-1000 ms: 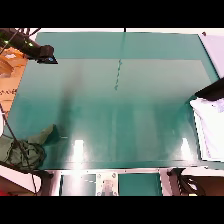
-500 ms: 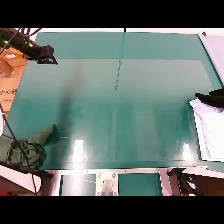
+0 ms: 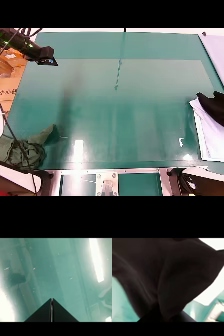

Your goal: Fold the shirts.

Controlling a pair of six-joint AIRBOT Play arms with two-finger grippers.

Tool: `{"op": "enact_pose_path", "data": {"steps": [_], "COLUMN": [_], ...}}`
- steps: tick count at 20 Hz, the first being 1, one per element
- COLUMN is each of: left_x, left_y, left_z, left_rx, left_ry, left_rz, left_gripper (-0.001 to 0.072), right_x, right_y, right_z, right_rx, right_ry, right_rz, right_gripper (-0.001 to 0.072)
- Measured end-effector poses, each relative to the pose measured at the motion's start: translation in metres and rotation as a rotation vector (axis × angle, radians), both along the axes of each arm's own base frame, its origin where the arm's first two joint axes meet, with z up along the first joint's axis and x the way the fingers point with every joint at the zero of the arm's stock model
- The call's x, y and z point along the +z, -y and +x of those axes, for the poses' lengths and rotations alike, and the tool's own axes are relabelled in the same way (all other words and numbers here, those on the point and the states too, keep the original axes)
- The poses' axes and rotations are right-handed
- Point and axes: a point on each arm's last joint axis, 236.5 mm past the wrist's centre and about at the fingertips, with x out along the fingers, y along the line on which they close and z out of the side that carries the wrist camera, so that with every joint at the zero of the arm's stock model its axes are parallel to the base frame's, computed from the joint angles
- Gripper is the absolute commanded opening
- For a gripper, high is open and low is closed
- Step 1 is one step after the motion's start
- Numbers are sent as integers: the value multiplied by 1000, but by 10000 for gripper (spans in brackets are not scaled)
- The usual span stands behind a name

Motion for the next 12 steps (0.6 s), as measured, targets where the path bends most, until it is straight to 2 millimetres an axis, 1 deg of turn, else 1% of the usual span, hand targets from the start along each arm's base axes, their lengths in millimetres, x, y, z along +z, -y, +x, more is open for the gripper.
{"op": "enact_pose_path", "data": {"steps": [1,2,3,4,5,6,7,9,10,11,12], "left_x": [0,0,0,0,0,0,0,0,0,0,0], "left_y": [0,0,0,0,0,0,0,0,0,0,0], "left_z": [0,0,0,0,0,0,0,0,0,0,0], "left_rx": [0,0,0,-1,-1,-1,-1,-1,-1,-1,-1], "left_ry": [0,-1,-1,-1,-1,-2,-2,-1,-1,-1,0], "left_rz": [0,0,0,0,0,0,0,-1,-1,-1,-2], "left_gripper": [30,30,30,30,30,30,30,30,29,29,29], "right_x": [-13,-27,-41,-54,-65,-75,-80,-80,-75,-67,-56], "right_y": [-3,-6,-11,-17,-24,-29,-34,-40,-40,-40,-40], "right_z": [-8,-16,-24,-34,-43,-50,-54,-60,-55,-45,-30], "right_rx": [-8,-14,-19,-19,-17,-15,-13,-9,-5,6,22], "right_ry": [-35,-73,-110,-149,-187,-217,-236,-264,-255,-225,-179], "right_rz": [18,36,56,81,106,126,148,183,191,198,192], "right_gripper": [21,37,241,535,603,603,603,592,479,285,155]}}
